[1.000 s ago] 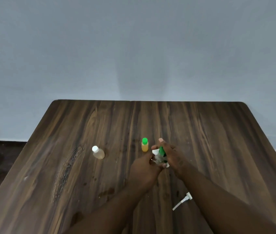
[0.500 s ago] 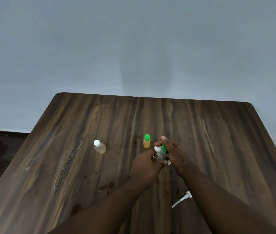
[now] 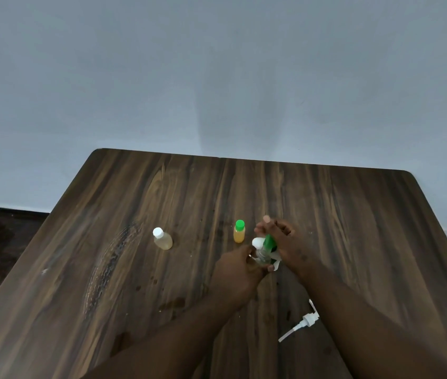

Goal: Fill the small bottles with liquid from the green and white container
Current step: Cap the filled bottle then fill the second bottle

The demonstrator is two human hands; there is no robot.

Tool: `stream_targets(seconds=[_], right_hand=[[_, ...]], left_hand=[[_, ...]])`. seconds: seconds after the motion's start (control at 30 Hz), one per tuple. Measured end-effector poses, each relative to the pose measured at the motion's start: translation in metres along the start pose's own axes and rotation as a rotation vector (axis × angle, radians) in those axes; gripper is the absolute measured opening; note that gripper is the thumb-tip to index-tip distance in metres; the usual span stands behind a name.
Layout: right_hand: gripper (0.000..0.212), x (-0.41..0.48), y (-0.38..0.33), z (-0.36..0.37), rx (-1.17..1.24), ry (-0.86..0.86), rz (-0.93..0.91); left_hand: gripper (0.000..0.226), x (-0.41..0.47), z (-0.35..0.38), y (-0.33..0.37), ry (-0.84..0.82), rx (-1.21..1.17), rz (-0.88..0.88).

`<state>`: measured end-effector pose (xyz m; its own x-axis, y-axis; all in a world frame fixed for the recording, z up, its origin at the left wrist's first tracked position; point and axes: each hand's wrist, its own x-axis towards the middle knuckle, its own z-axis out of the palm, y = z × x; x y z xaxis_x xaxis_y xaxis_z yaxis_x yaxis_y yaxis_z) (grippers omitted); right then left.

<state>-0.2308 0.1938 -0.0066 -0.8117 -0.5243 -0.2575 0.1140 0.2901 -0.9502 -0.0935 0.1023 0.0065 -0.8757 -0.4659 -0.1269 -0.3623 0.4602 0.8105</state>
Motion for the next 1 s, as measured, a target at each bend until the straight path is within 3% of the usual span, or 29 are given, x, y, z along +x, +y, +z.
stream_targets(seconds=[0.13,0.33,0.5,1.0], right_hand=[[0.057,0.023,-0.017,-0.002,-0.232,-0.006,-0.118],[0.049,0.038,-0.029,0.012,-0.655,-0.199,-0.157],[0.041,0.039,-0.003,0.015,-0.529,-0.185,-0.077],[0.036,0.042,-0.016,0.016,-0.139,-0.184,0.128]], left_hand=[[0.058,0.000,-0.001,0.000,-0.007,-0.001,0.003],[0.046,0.001,-0.001,0.001,-0.024,-0.016,0.000],[0.055,-0.003,-0.004,-0.001,-0.023,-0.028,0.043],[0.042,-0.001,-0.005,0.005,-0.012,-0.088,0.064]])
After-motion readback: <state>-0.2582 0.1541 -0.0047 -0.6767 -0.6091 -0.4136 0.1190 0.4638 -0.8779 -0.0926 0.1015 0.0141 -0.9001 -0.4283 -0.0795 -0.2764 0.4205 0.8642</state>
